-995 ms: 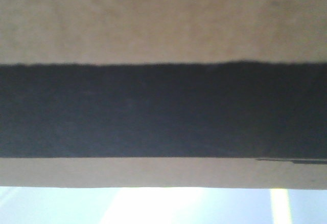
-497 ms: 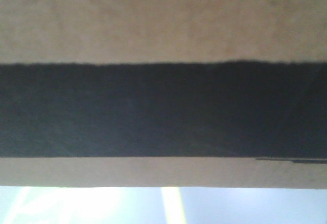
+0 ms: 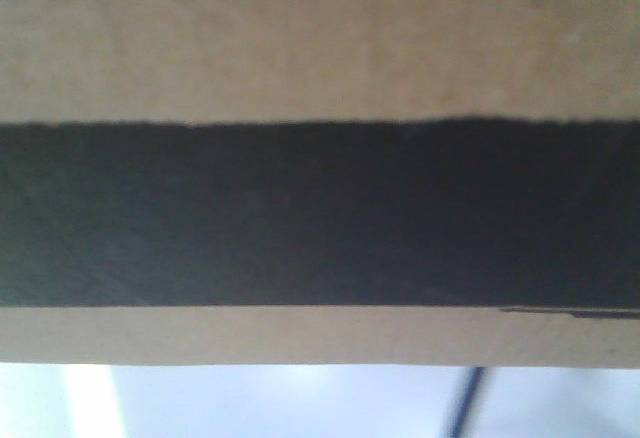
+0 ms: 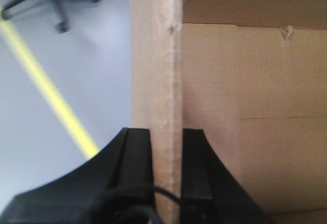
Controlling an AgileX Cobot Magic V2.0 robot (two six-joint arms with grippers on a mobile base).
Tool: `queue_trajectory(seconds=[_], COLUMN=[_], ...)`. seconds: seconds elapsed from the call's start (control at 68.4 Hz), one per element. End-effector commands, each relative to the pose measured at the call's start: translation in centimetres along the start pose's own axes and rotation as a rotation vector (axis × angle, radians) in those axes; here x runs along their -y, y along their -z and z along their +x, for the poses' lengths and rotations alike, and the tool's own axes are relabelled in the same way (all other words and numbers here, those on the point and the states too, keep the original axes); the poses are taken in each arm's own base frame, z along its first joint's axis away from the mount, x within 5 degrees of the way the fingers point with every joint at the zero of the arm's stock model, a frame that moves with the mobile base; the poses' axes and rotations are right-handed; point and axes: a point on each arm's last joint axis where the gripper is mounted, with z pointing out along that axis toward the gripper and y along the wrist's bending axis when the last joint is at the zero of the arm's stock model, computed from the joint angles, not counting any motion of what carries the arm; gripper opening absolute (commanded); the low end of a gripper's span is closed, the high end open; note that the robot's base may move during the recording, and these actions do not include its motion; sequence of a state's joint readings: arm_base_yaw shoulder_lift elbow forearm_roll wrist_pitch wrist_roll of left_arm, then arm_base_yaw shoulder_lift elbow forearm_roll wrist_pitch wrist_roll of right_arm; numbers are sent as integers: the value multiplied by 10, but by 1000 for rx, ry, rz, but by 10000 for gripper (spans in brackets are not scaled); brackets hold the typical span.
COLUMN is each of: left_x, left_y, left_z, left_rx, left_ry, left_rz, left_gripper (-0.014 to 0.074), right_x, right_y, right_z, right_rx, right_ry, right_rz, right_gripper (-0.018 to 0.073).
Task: Grab box from left shelf to table start
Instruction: 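Hold the box with both grippers while the base drives to the table, then lower the held box onto the white table with both grippers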
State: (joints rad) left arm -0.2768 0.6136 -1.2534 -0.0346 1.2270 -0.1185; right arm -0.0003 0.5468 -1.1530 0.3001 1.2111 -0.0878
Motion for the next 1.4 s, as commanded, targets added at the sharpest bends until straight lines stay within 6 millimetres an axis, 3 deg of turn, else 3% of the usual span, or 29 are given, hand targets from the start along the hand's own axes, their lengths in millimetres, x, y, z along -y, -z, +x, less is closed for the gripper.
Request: queue_trajectory(seconds=[0.0, 1.39], left_x=[12, 12], left_y=[10, 10], left_z=[-19, -19], left_rx=[177, 179], left_ry=[42, 42], left_rz=[132, 132], left_gripper=[-92, -92], right_x=[-3, -3], right_y=[4, 4], right_z=[-15, -15], right_rx=[117, 116], right_ry=[16, 16], right_rz=[-21, -20], right_gripper=[63, 63])
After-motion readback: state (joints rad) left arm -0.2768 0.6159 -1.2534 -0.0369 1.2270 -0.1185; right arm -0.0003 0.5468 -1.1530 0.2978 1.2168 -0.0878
